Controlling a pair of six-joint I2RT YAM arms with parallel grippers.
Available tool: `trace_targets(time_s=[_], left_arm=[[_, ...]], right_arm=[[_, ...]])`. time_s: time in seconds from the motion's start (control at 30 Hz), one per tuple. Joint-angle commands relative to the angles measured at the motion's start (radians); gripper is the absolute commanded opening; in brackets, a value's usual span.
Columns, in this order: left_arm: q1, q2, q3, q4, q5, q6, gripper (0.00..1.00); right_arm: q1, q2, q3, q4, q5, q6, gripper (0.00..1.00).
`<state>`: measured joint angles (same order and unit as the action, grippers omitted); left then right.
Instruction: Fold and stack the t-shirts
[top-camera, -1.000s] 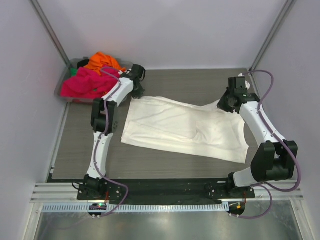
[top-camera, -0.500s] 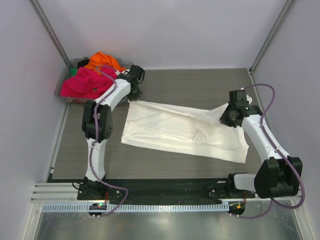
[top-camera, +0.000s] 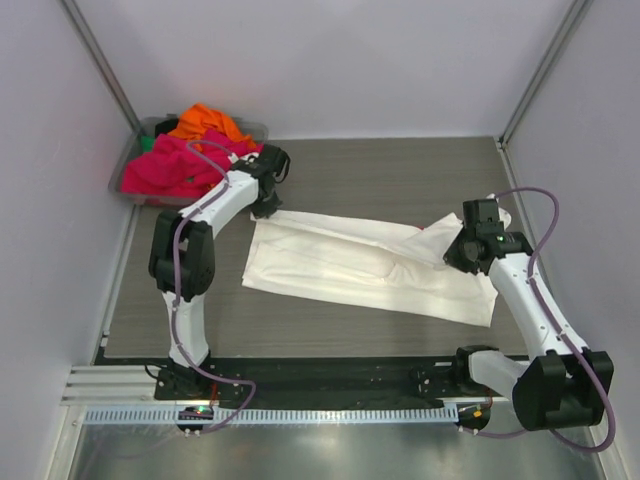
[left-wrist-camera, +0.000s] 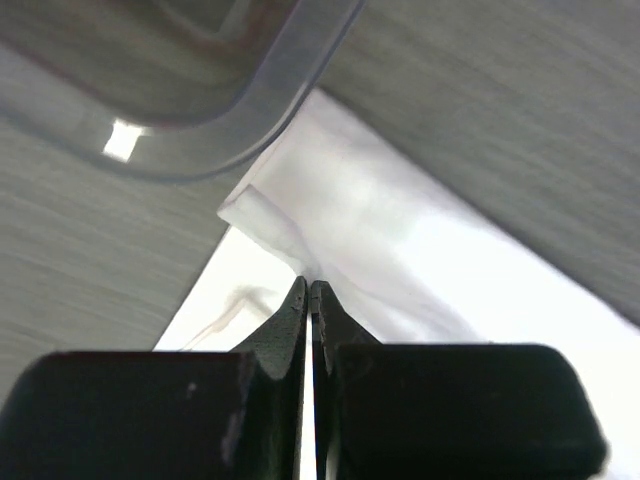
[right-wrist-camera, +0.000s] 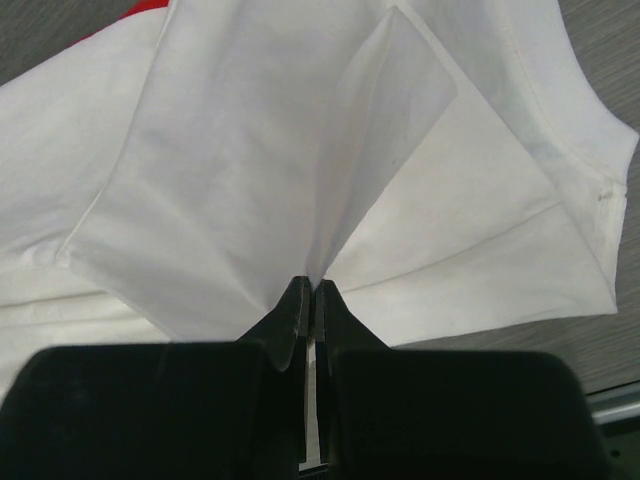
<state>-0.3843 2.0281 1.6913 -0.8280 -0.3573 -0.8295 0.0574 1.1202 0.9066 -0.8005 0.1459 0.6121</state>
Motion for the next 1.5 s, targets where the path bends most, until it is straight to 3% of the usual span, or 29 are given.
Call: trace_targets(time_s=[0.0, 0.17, 0.23, 0.27, 0.33, 0.37, 0.4, 0.63, 0.83, 1.03, 1.23, 1.47], left_arm=[[-0.001, -0.1, -0.068, 0.018, -0.051, -0.008, 0.0], [-0.019, -0.161, -0.204, 0.05, -0.057, -0.02, 0.0], [-0.031, -0.186, -0.246, 0.062, -0.051, -0.025, 0.03], [-0.037, -0.193, -0.284, 0.069, -0.045, -0.026, 0.23], [-0.048, -0.227, -0.326, 0.078, -0.045, -0.026, 0.55], [-0.053, -0.244, -0.364, 0.09, -0.045, -0.028, 0.7], [-0.062, -0.258, -0.381, 0.093, -0.048, -0.026, 0.74], [-0.071, -0.324, -0.386, 0.098, -0.052, 0.007, 0.76], [-0.117, -0.155, -0.207, 0.095, 0.0, 0.092, 0.73], [-0.146, 0.024, -0.125, 0.055, 0.034, 0.119, 0.69], [-0.186, 0.037, -0.198, 0.041, 0.061, 0.081, 0.68], [-0.295, -0.104, -0.452, 0.099, 0.176, -0.107, 0.68]], right_arm=[[-0.002, -0.054, -0.044, -0.035, 0.0, 0.035, 0.01], [-0.001, -0.123, -0.141, -0.04, -0.046, 0.093, 0.02], [-0.001, -0.144, -0.169, -0.046, -0.057, 0.122, 0.15], [-0.001, -0.167, -0.19, -0.049, -0.058, 0.13, 0.42], [-0.001, -0.194, -0.202, -0.054, -0.051, 0.144, 0.74], [-0.001, -0.201, -0.201, -0.052, -0.039, 0.149, 0.82], [-0.002, -0.212, -0.193, -0.051, -0.031, 0.146, 0.86], [-0.002, -0.12, -0.126, 0.047, -0.112, 0.124, 0.86], [-0.002, 0.109, -0.083, 0.164, -0.132, 0.138, 0.85], [-0.008, 0.302, -0.054, 0.227, -0.111, 0.138, 0.85], [-0.086, 0.498, 0.021, 0.251, -0.074, 0.107, 0.85], [-0.094, 0.835, 0.366, 0.244, -0.075, 0.095, 0.84]])
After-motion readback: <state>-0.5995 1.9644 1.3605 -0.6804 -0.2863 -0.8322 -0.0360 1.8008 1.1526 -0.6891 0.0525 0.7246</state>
